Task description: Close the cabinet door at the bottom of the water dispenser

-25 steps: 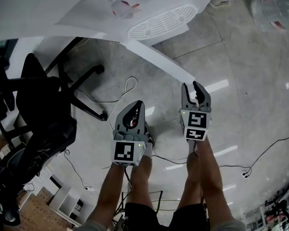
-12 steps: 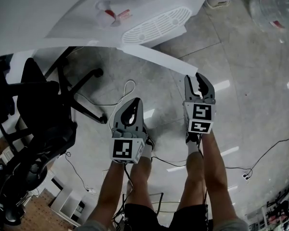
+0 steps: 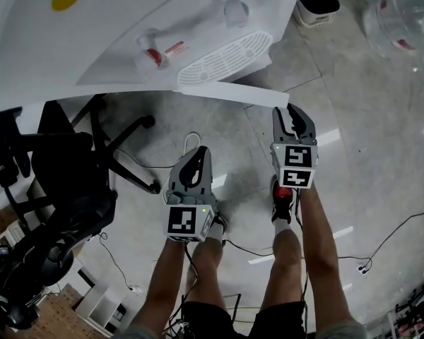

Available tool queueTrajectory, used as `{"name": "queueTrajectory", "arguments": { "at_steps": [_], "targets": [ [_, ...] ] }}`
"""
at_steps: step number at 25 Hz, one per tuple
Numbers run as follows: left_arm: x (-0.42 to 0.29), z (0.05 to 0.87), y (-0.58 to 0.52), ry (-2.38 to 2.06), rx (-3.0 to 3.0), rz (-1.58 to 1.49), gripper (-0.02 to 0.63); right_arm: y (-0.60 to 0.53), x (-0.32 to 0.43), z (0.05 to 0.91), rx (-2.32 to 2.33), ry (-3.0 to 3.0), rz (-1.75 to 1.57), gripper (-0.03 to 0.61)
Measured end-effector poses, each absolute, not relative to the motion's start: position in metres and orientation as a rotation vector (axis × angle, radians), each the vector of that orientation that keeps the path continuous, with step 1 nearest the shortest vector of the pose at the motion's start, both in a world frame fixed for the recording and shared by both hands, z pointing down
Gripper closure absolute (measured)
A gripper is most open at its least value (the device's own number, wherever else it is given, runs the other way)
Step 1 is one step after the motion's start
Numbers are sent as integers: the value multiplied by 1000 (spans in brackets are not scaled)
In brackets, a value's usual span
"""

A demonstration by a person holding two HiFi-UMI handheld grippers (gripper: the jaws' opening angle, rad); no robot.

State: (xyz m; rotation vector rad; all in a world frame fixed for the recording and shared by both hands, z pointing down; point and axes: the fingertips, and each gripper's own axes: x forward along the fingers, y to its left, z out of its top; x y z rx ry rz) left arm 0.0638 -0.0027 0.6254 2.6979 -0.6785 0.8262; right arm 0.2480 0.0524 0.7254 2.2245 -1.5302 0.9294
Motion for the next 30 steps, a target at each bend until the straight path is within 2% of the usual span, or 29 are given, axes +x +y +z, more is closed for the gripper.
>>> {"name": "queueTrajectory", "arguments": {
  "at_steps": [30],
  "targets": [
    [97, 645, -18, -790, 2689, 838, 583, -25, 328, 728, 2261, -1650, 806, 476]
  ]
}}
